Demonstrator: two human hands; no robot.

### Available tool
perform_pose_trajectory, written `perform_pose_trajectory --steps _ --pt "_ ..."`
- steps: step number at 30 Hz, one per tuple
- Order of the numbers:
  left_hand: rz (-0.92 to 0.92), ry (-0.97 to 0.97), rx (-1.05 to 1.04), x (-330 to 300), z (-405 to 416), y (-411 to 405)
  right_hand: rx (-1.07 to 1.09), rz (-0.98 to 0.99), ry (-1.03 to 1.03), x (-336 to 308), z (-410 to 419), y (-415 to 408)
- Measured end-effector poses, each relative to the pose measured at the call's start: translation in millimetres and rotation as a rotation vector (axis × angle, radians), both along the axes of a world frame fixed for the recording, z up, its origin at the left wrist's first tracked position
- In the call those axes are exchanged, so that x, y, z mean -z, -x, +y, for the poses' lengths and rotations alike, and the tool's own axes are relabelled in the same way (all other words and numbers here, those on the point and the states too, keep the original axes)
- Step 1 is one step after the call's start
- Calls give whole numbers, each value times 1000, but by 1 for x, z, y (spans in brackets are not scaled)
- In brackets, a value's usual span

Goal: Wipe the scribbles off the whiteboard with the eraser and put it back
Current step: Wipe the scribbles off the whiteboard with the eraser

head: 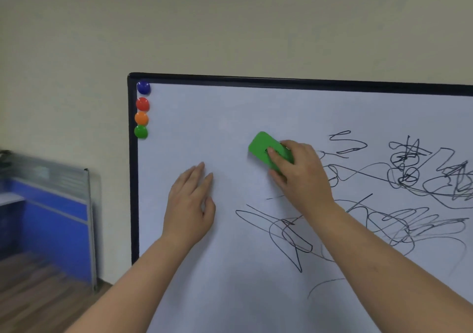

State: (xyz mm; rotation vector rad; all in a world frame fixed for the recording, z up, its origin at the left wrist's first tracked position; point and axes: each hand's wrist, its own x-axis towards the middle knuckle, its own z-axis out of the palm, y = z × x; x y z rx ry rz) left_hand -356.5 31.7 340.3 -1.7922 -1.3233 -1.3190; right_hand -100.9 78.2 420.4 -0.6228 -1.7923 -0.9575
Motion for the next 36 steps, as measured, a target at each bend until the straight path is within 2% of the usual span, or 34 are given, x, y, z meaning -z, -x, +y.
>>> perform_pose_trajectory --steps 2,5,8,11,14,18,20,22,24,27,29,34,36 --pt "25 -91 7 -33 2 -3 4 6 11 -7 -3 8" --pt "100 -235 25 -93 5 -17 -10 -159 35 11 -7 16" --pt "229 -306 28 -142 10 -34 -14 -109 93 17 -10 5" --pt "330 -322 -2 -176 15 -45 18 -55 68 6 -13 -5" --pt "360 -318 -17 -193 19 -53 15 -93 51 5 -10 -6" --pt "360 -237 -96 -204 28 -55 -5 -390 -5 27 -1 -7" --pt "358 -154 -158 -213 31 -55 -15 -431 8 27 0 -15" --pt "333 -75 -184 -221 34 -56 -24 -359 16 14 -1 -23" --pt "271 -30 -144 -226 37 -58 -22 -206 10 -7 0 -31" --pt "204 -59 -119 -226 41 -63 -18 -34 -4 -27 0 -22" --pt "197 -83 -123 -221 42 -63 -73 -128 -10 -12 3 0" --pt "192 -90 -81 -218 41 -60 -127 -650 51 79 3 3" --pt "179 -86 -59 -217 40 -62 -145 -697 52 87 1 -21"
